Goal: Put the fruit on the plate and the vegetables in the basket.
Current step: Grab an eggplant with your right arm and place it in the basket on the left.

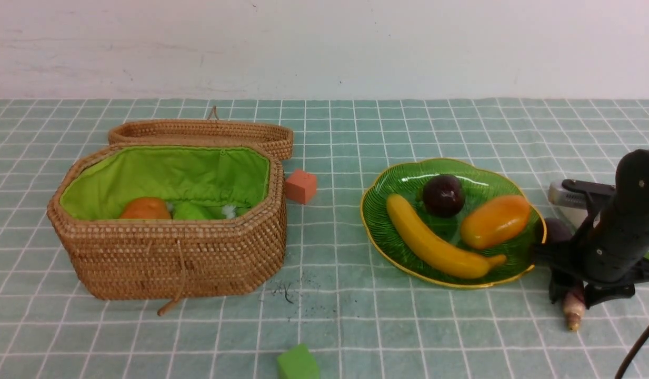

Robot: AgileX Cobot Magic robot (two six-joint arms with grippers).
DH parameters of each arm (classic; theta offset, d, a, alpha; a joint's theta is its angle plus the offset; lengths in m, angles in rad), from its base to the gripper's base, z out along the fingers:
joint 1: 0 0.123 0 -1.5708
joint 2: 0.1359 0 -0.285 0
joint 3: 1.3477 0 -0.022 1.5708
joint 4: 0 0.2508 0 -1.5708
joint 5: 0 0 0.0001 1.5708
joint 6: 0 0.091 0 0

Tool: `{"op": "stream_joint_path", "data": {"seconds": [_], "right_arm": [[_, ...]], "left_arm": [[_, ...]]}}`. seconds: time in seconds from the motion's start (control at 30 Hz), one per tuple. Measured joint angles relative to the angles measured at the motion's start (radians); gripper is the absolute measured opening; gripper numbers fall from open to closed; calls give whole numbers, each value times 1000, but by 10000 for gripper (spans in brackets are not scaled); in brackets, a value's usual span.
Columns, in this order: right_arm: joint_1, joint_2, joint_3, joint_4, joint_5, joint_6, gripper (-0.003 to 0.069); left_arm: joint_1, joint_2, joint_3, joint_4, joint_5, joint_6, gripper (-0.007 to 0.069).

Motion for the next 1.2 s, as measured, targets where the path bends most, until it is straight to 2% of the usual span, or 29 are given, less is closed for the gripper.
{"op": "stream_joint_path", "data": {"seconds": [0.07,0.1,0.37,0.6,0.77,0.8,0.87,0.9,0.97,1.0,1.03,1.1,1.2], "right_arm": [[0,0,-1,-3,3,-16,284],[0,0,-1,-3,6,-23,280],[0,-48,3,16,89,-32,280],[0,-233,3,24,181,-26,280],[80,-363,-53,115,225,-149,280],[112,-371,-83,145,226,-191,280],[242,-361,-213,255,222,-356,280],[264,-355,-235,271,222,-382,280],[405,-295,-396,364,202,-540,280],[444,-259,-448,385,195,-604,280],[453,-251,-474,390,192,-616,280],[550,-142,-631,439,174,-749,280],[637,25,-808,470,118,-862,280]], "left_arm": [[0,0,0,0,0,-1,8],[0,0,0,0,0,-2,9],[0,0,0,0,0,-2,11],[0,0,0,0,2,-4,11],[0,1,0,40,19,-69,11],[0,5,0,73,23,-97,11],[0,18,0,206,51,-209,14],[0,20,0,232,54,-231,14],[0,40,0,417,95,-394,14],[0,43,0,461,101,-433,14],[0,45,0,488,104,-460,14],[0,51,0,640,114,-612,14],[0,51,0,787,115,-781,14]]}}
